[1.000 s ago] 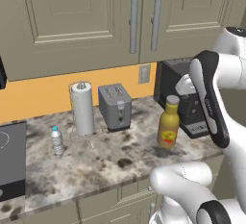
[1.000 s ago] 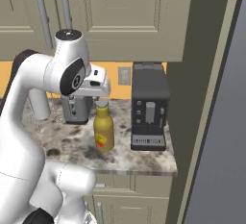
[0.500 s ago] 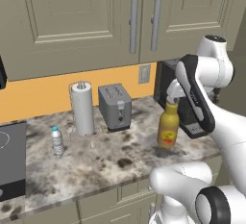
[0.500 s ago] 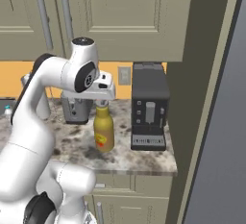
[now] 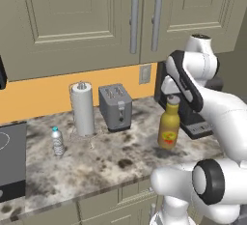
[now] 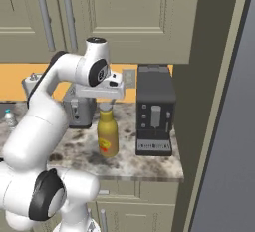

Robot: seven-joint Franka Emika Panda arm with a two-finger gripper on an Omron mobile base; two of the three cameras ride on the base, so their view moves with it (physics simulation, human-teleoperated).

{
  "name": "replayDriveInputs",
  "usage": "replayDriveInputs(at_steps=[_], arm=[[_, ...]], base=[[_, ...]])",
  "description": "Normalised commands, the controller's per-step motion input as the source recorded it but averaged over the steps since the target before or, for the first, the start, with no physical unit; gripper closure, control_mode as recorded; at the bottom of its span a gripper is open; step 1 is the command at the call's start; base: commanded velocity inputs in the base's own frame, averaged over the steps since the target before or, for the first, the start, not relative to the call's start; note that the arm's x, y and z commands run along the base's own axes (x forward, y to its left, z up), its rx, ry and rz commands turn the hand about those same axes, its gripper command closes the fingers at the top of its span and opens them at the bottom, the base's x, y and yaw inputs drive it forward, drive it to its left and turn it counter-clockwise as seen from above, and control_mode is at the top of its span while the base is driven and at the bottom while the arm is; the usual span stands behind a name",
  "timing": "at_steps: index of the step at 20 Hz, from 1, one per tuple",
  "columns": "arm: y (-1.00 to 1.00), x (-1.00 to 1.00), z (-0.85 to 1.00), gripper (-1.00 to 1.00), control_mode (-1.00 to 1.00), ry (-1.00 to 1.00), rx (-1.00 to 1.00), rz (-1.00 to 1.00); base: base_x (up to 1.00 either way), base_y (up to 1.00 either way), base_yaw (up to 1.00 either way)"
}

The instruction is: Place the drinks on the dining counter in a tight cluster.

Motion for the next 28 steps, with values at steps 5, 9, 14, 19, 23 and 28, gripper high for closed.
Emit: replayDriveInputs(at_steps=[5,9,14,19,23,28], arm=[[-0.18,0.48,-0.01,-1.00,-1.00,0.13,0.00,0.00],[-0.04,0.41,-0.10,-1.00,-1.00,0.09,0.00,0.00],[0.00,0.12,-0.11,-1.00,-1.00,0.08,0.00,0.00],[0.04,-0.01,-0.14,-1.00,-1.00,0.05,0.00,0.00],[0.17,-0.07,-0.19,-1.00,-1.00,0.00,-0.01,-0.03],[0.22,0.00,-0.17,-1.00,-1.00,0.01,-0.01,-0.01]], base=[[0.00,0.00,0.00],[0.00,0.00,0.00],[0.00,0.00,0.00],[0.00,0.00,0.00],[0.00,0.00,0.00],[0.00,0.00,0.00]])
